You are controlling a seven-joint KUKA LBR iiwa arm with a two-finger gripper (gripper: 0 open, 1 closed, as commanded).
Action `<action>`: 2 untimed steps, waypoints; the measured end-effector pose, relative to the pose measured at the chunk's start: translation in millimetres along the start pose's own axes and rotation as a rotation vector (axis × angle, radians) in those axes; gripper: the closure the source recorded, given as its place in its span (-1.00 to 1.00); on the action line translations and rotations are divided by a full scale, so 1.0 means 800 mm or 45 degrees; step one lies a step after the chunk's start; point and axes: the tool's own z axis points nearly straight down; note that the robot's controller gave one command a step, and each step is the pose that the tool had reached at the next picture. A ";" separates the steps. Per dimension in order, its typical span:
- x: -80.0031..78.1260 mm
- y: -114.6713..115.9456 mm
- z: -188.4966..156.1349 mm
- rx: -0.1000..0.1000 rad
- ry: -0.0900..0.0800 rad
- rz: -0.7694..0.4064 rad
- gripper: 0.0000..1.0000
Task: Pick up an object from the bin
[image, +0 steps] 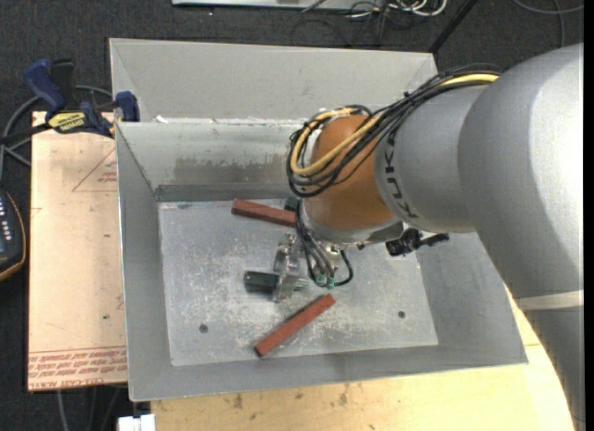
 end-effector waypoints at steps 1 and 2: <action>0.000 0.000 -0.004 0.000 0.000 0.001 1.00; -0.001 0.001 -0.017 0.000 0.000 0.002 1.00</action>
Offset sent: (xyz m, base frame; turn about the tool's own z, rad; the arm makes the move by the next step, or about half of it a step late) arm -0.0001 0.0001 0.0037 0.0000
